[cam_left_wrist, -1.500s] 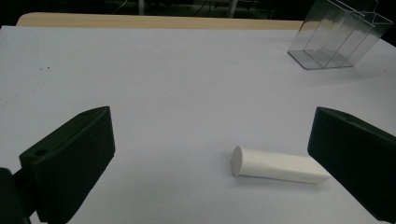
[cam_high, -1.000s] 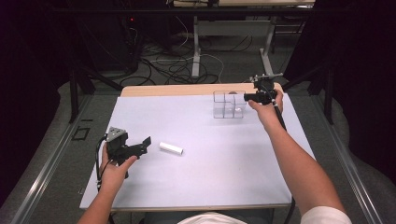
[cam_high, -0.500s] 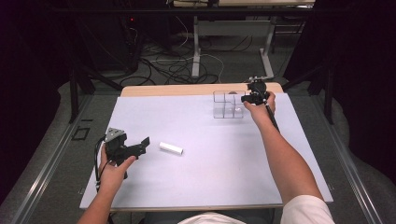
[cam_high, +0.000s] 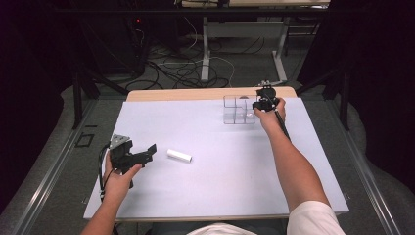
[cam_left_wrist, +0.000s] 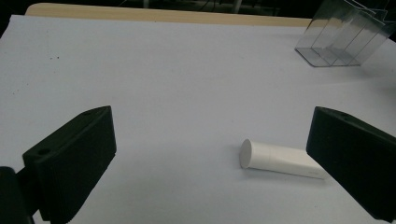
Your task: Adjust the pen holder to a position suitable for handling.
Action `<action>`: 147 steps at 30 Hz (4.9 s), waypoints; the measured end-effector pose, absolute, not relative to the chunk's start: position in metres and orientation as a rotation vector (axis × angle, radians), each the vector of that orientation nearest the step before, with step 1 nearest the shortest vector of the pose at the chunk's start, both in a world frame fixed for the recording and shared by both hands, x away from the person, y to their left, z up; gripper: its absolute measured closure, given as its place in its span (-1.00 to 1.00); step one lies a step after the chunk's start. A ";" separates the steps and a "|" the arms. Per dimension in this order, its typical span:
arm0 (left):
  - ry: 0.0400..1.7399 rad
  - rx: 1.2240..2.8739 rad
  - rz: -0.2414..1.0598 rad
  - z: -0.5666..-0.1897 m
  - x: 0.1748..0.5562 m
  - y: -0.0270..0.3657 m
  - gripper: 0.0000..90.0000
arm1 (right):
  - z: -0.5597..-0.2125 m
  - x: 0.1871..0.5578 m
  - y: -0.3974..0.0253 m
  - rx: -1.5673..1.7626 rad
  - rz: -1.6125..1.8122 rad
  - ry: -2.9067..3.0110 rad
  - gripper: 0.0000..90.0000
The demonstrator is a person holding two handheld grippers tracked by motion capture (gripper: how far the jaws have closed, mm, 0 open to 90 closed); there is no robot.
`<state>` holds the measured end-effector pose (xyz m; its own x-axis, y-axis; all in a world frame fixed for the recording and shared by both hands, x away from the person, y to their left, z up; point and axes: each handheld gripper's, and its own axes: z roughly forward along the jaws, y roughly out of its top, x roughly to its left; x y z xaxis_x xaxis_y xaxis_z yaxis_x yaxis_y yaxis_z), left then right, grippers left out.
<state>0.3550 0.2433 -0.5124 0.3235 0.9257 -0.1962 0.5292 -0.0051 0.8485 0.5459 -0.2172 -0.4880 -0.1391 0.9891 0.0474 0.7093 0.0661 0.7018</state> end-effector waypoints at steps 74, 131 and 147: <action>1.337 1.681 0.539 -0.513 0.356 0.242 -0.97 | -0.477 0.468 -0.200 1.958 0.832 2.025 0.88; 1.333 1.674 0.569 -0.511 0.357 0.246 -0.97 | -0.448 0.413 -0.180 1.214 1.231 2.156 -0.24; 1.281 1.679 0.558 -0.513 0.357 0.245 -1.00 | -0.440 0.404 -0.158 1.043 1.183 2.239 -0.63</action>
